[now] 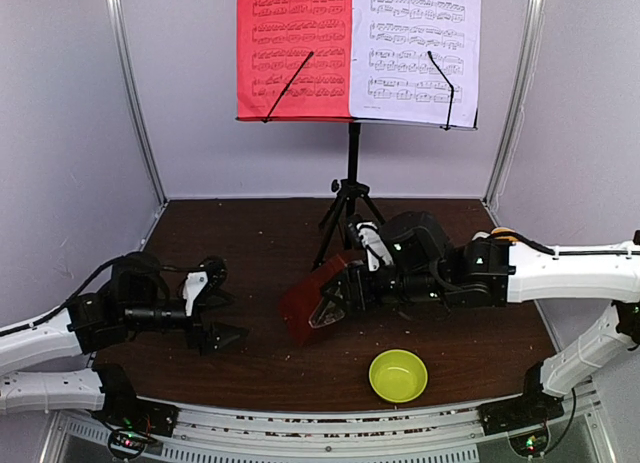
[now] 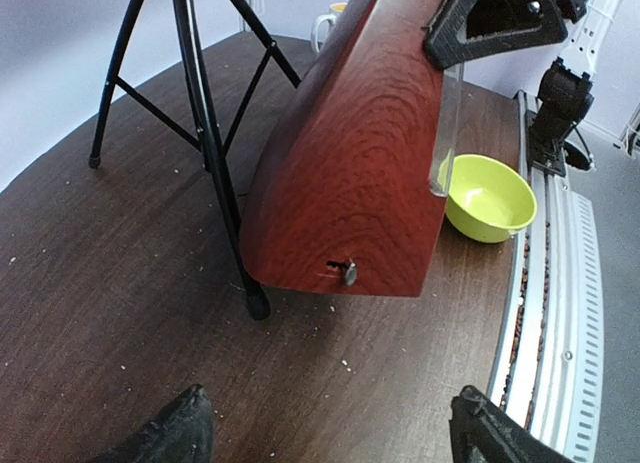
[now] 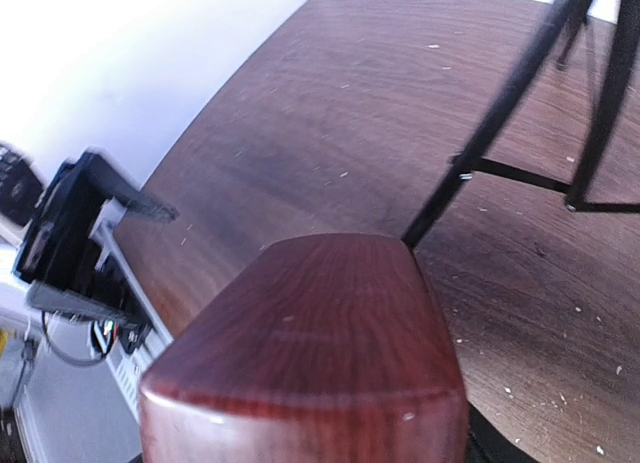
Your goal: Set up the instrument practice props
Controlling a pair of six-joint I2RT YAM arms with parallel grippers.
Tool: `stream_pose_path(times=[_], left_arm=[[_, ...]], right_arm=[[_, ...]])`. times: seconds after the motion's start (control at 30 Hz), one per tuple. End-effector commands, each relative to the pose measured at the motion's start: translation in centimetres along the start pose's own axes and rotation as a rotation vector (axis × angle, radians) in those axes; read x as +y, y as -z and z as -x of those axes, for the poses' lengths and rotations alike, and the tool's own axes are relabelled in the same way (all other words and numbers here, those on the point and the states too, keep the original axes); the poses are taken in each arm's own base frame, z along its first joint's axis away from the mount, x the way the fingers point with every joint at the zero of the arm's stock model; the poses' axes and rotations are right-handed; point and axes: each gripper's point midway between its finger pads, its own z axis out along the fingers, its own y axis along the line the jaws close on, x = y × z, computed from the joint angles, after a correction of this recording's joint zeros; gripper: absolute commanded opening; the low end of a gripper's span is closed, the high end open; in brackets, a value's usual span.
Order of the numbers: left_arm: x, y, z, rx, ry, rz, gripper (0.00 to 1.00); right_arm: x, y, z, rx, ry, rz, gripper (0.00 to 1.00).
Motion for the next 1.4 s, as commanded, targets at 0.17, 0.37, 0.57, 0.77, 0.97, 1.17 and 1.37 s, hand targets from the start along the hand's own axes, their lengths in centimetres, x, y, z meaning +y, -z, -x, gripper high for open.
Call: stream_pose_path(times=[0.17, 0.37, 0.57, 0.77, 0.97, 1.17, 1.37], left_arm=[[-0.6, -1.7, 0.8, -0.003, -0.146, -0.064, 0.96], [-1.1, -4.2, 0.4, 0.017, -0.126, -0.094, 0.95], [-1.8, -6.2, 1.1, -0.005, -0.125, -0.121, 0.94], [-2.2, -7.7, 1.4, 0.001, -0.136, -0.146, 0.88], [-2.6, -8.6, 1.2, 0.011, -0.141, -0.187, 0.71], [-2.5, -9.0, 0.6, 0.035, -0.15, -0.19, 0.53], [-2.6, -9.1, 0.7, 0.029, -0.158, -0.193, 0.79]], right_arm=[[4.5, 3.0, 4.9, -0.118, 0.11, 0.188, 0.2], [3.9, 2.1, 4.7, -0.105, 0.054, 0.149, 0.17], [3.9, 1.6, 4.3, -0.087, 0.038, 0.15, 0.16], [3.8, 1.4, 4.1, -0.077, 0.043, 0.151, 0.15], [3.7, 1.6, 3.9, -0.072, 0.042, 0.15, 0.14], [3.6, 1.9, 3.9, -0.078, 0.034, 0.148, 0.13], [2.6, 1.9, 3.7, -0.077, 0.019, 0.103, 0.12]])
